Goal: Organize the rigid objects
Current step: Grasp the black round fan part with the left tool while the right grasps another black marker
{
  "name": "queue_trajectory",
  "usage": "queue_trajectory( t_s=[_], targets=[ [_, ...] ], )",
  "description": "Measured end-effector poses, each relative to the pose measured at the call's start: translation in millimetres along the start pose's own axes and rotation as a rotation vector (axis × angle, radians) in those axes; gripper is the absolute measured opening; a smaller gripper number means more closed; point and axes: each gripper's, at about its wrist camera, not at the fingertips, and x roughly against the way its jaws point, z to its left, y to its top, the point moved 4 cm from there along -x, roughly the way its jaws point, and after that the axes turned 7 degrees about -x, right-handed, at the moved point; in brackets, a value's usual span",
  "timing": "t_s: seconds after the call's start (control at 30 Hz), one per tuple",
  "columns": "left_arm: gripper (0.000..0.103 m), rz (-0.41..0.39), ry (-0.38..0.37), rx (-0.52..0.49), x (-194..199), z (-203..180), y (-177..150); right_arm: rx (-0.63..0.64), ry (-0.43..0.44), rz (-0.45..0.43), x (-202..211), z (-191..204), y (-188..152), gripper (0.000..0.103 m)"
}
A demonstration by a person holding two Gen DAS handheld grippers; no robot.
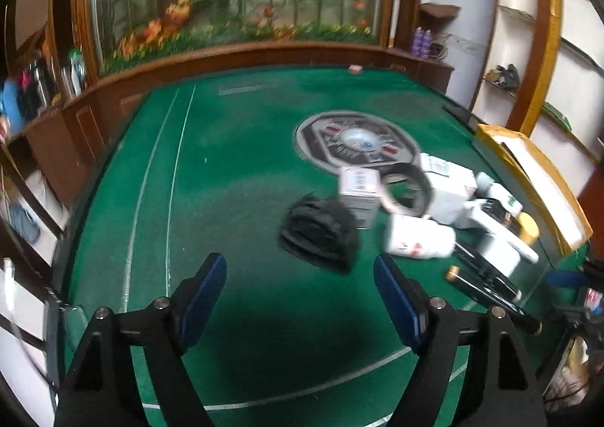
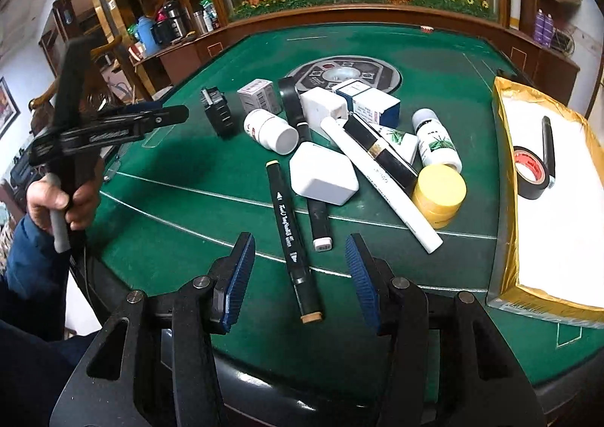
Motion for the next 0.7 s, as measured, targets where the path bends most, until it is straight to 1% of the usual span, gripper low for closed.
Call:
queue_trajectory(
  t_s=[0.07,0.17,0.27,0.33,0.43,0.47,0.5,0.53,0.57,0.7],
  targets=[
    [0.081,0.017,-0.011,0.0,-10,1,5,0.004,-0.003,-0.004,2,0,-1,0.051],
    [0.081,0.029,-0.044,-0.052,-20,-6,10,0.01,0.001,-0.004,4,3,-3,0.051],
    [0.081,0.076,-0.013,-0.069,-37,-5,13,0.003,0.02,0.002,2,4,-2,0.051],
    [0.081,0.095,-0.032,-0.071,-47,-4,14,0.004,0.039,0.01,0,6,-3,0.051],
    [0.081,0.114,-0.083,-0.056,-59,-1,12,0.02,0.072,0.023,-3,13,-4,0.05],
    [0.08,0.128,-0.083,-0.051,-63,-1,9,0.024,0.075,0.025,-4,15,-4,0.046],
    [0.069,0.148,-0.069,-0.055,-65,-2,6,0.034,0.085,0.033,-6,18,-4,0.04],
    [0.064,0.149,-0.041,-0.074,-64,-3,4,0.041,0.091,0.043,-8,20,-5,0.032],
    [0.064,0.144,-0.015,-0.096,-61,-6,1,0.045,0.091,0.052,-10,22,-5,0.032],
    [0.064,0.154,-0.049,-0.084,-47,-16,-11,0.064,0.091,0.075,-18,28,-6,0.03]
  ],
)
